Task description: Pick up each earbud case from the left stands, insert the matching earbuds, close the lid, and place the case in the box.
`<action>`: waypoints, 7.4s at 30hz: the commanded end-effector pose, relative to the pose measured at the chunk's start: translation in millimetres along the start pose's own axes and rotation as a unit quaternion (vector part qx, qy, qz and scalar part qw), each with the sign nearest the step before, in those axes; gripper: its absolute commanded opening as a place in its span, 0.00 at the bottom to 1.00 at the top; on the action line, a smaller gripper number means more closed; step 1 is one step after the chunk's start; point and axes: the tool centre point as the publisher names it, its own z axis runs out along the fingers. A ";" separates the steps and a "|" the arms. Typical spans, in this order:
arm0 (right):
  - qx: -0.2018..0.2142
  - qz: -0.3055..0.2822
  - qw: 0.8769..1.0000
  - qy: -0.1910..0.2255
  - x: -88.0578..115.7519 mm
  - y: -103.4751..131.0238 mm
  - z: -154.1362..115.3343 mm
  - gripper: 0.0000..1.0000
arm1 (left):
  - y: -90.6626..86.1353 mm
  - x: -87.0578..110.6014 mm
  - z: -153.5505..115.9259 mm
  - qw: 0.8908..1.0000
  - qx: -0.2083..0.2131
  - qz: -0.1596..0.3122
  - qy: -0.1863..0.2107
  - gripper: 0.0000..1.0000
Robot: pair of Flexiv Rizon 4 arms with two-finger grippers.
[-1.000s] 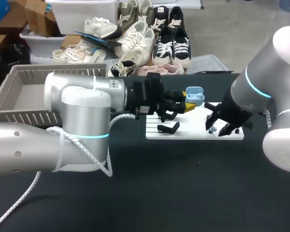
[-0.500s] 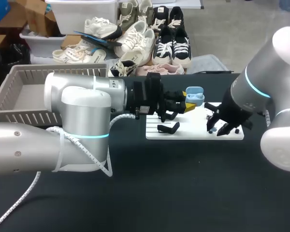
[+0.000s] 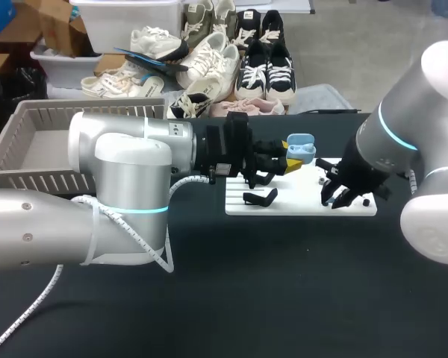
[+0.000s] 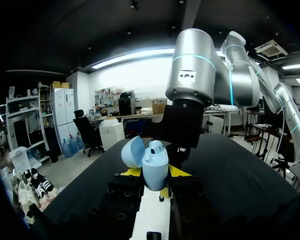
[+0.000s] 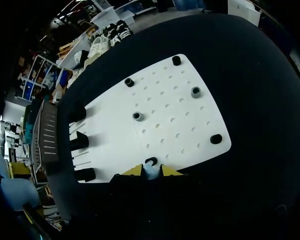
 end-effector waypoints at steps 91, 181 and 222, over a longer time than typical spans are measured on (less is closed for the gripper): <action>0.074 -0.396 0.915 0.021 30.9 98.4 -157.8 0.00 | -0.5 0.9 0.3 1.000 -0.002 0.001 -0.002 0.00; 0.074 -0.422 0.902 0.046 9.2 104.2 -122.2 0.00 | -0.5 0.9 0.3 1.000 -0.002 0.001 -0.002 0.00; 0.068 -0.424 0.902 0.044 3.7 106.6 -118.1 0.00 | -0.5 0.9 0.3 1.000 -0.002 0.001 -0.002 0.00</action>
